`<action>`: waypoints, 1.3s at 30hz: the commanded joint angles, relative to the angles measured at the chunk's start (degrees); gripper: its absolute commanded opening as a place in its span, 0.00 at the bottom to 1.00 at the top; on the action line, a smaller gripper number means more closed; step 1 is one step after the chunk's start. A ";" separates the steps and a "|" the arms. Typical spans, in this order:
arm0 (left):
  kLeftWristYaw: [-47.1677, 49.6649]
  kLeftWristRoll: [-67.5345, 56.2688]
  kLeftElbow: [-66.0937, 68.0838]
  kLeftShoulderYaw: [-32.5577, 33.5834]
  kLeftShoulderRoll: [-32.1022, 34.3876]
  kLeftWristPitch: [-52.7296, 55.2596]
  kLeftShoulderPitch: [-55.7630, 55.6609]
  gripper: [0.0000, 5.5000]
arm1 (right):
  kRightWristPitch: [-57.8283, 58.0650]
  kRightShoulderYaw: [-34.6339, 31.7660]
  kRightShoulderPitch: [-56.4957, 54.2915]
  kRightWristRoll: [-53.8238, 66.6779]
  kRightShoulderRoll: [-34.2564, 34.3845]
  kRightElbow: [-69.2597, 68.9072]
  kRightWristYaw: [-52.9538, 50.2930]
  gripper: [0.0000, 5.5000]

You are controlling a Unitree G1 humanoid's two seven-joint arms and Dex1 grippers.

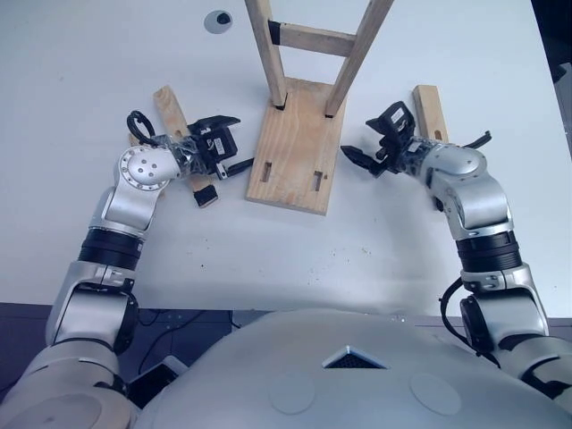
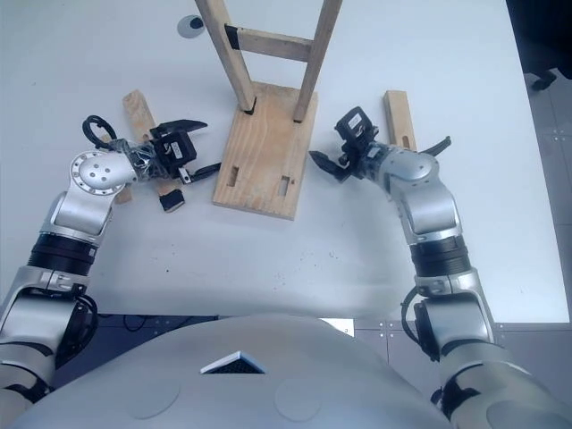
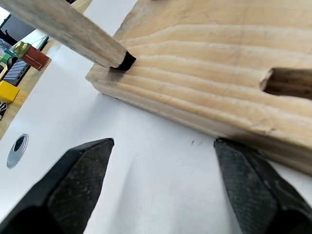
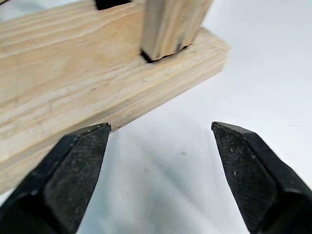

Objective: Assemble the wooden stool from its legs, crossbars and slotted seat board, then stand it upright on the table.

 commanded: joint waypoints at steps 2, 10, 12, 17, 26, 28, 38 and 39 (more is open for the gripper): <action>4.96 -4.86 -5.23 8.73 -0.30 5.56 2.80 0.69 | -1.73 -4.20 -1.25 -0.06 -2.45 1.48 -0.39 0.69; 24.09 -17.81 -27.48 31.79 -10.04 21.75 21.72 0.69 | -1.76 -7.47 3.02 0.57 -2.15 -1.03 -2.59 0.69; 27.59 -17.83 -28.15 33.47 -12.65 23.14 24.88 0.69 | -1.62 -7.54 3.69 0.65 -1.75 -1.61 -2.96 0.69; 29.89 -19.44 -27.73 32.76 -16.97 28.54 30.71 0.69 | -1.52 -7.39 3.99 0.53 -1.61 -1.86 -3.04 0.69; 33.27 -20.37 -26.93 32.50 -19.84 38.51 33.42 0.56 | -0.84 -7.06 4.03 0.39 -2.06 -2.24 -2.50 0.69; 33.66 -21.25 -27.01 32.93 -20.03 40.24 33.25 0.51 | -0.83 -7.06 3.99 0.40 -2.03 -2.23 -2.43 0.69; 34.44 -21.99 -26.58 33.82 -20.06 42.32 33.67 0.26 | -1.10 -7.26 3.47 0.52 -1.81 -1.91 -2.53 0.69; 34.63 -21.93 -26.69 33.81 -20.13 42.31 33.73 0.23 | -1.15 -7.27 3.15 0.50 -1.81 -1.66 -2.50 0.69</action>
